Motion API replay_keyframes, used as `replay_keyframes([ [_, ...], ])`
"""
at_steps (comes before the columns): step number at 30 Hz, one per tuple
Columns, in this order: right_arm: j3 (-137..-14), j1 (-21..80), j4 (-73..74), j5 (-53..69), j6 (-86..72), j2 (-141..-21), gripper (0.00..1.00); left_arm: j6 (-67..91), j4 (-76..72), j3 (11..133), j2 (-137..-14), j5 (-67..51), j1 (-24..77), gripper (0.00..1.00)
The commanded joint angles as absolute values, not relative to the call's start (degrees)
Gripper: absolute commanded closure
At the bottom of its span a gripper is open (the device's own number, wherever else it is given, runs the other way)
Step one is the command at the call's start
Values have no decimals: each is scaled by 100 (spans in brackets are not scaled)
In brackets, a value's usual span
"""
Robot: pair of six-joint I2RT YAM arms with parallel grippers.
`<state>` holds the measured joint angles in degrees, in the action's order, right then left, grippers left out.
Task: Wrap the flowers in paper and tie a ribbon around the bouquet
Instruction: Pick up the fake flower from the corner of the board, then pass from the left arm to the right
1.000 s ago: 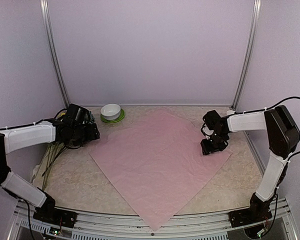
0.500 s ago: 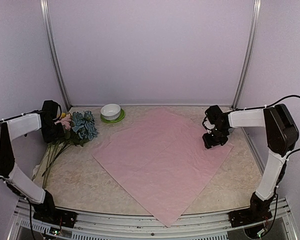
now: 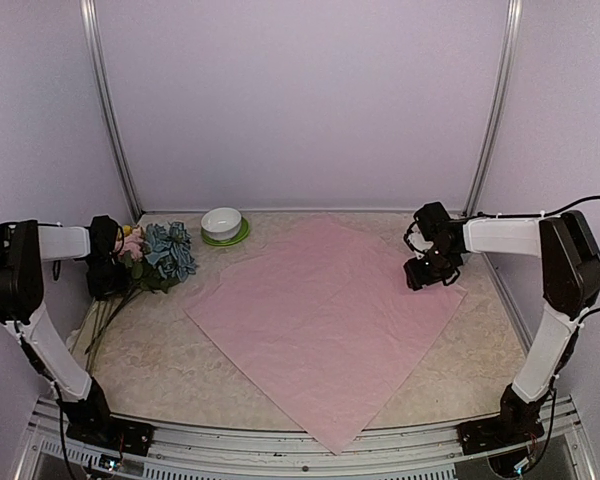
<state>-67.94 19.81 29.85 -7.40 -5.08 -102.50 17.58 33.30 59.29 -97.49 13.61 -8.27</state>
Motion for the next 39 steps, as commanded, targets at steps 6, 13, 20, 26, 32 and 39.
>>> replay_keyframes([
  [6, -6905, 2000, 3074, -551, -448, -10079, 41, 1772, 3230, 5912, -9282, 1862, -671, 100],
  [13, -7061, 2137, 3335, -819, -384, -9765, 41, 2076, 3868, 6725, -7861, 3751, 887, 100],
  [20, -7572, 3054, 2924, -12, 142, -9103, 38, 2234, 2072, 6948, -6591, 2846, 3194, 100],
  [26, -7371, 4299, 234, 3627, -508, -8725, 1, 2406, -632, 6451, -6921, 1221, 4780, 100],
  [32, -7922, 5156, -515, 3803, -856, -9477, 1, 2501, -1931, 6580, -7665, 370, 5317, 100],
  [39, -7848, 5146, -338, 3098, -1134, -9595, 72, 2703, -2001, 6464, -7785, -14, 5331, 100],
])
